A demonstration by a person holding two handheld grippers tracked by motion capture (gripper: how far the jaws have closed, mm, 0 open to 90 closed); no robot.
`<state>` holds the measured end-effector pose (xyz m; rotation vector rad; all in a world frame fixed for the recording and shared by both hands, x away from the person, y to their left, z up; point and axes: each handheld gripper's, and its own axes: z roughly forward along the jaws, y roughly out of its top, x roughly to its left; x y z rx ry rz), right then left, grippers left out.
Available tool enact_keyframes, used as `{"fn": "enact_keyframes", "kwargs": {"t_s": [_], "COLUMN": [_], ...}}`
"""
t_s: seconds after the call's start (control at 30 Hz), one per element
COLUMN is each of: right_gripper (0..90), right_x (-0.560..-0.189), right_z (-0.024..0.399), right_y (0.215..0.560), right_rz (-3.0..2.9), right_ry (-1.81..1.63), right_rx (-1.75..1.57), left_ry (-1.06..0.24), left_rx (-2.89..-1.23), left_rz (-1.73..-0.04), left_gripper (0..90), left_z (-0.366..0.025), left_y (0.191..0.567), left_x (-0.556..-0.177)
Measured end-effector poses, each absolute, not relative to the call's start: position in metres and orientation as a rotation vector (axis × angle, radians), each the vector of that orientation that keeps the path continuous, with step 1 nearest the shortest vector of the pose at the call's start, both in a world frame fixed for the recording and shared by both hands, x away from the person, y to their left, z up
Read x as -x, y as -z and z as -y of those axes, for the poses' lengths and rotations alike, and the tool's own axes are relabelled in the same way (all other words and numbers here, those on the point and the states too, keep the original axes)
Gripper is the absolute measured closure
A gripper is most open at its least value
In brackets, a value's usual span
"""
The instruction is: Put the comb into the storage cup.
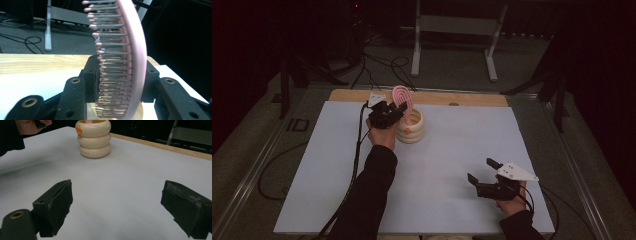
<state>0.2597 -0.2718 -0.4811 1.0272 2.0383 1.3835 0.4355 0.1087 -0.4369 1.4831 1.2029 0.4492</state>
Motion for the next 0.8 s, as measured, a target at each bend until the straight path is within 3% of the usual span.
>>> {"fn": "enact_keyframes", "kwargs": {"t_s": [0.8], "right_gripper": [10.1], "right_x": [-0.260], "right_z": [0.271], "right_y": [0.482], "right_rz": [-2.042], "right_ry": [-1.375], "right_rx": [-1.023], "left_ry": [-0.470], "left_rx": [-1.507], "left_rz": [-1.243], "left_gripper": [45.7], "left_z": [-0.119], "left_y": [0.443], "left_x": [-0.434]}}
